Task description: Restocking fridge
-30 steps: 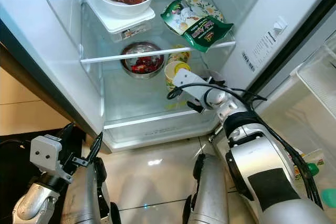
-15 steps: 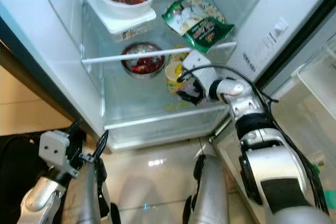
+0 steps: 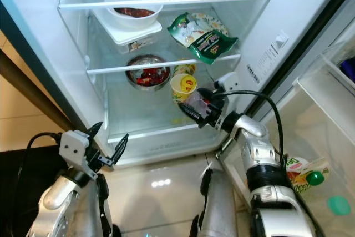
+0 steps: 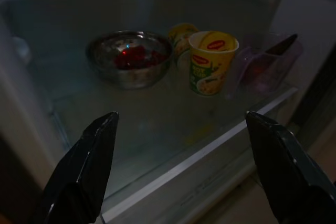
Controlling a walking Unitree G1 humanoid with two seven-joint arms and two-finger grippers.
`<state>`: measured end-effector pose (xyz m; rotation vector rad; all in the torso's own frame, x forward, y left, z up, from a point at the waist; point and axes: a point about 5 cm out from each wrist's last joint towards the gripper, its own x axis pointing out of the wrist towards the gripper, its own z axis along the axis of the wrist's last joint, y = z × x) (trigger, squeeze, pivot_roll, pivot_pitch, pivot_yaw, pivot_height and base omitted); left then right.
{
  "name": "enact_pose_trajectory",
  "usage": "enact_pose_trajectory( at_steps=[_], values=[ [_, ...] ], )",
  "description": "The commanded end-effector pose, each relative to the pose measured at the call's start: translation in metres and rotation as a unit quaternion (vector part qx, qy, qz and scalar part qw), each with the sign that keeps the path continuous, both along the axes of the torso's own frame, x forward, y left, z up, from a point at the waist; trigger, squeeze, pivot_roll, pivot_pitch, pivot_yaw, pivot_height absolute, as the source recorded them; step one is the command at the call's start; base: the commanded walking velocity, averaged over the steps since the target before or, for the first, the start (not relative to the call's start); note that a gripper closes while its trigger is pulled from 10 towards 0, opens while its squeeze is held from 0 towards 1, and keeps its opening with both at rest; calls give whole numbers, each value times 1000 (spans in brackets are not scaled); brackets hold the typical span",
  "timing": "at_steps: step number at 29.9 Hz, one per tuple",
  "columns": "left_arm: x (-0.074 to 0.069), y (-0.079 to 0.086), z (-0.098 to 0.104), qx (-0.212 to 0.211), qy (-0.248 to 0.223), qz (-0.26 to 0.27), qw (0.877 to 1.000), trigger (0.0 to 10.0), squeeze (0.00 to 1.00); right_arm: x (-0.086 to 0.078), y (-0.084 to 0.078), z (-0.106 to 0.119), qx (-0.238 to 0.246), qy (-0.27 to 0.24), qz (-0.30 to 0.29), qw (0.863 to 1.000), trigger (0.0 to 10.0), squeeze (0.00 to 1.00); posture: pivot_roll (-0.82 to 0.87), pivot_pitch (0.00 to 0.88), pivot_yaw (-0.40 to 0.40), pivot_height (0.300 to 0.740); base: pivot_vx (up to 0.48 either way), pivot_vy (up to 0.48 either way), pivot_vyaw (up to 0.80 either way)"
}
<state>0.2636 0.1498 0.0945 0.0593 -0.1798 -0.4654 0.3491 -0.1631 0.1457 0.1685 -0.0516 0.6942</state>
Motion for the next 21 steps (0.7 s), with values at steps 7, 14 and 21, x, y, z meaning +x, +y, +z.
enact_pose_trajectory(
  at_steps=[7,14,21],
  values=[
    [5,-16,-8,-16,12,-20,1000,10000,0,-12,10,-42,68,78,-45,994,10000,0,69,99,-37,365,0,0,0],
    [9,-23,-14,-22,26,-24,999,10000,0,-19,13,-70,54,131,-83,986,10000,0,61,83,-45,389,0,0,0],
    [6,-22,-28,-24,72,-47,996,10000,0,-40,-10,-111,-9,201,-133,971,10000,0,72,67,-60,419,0,0,0]
  ],
)
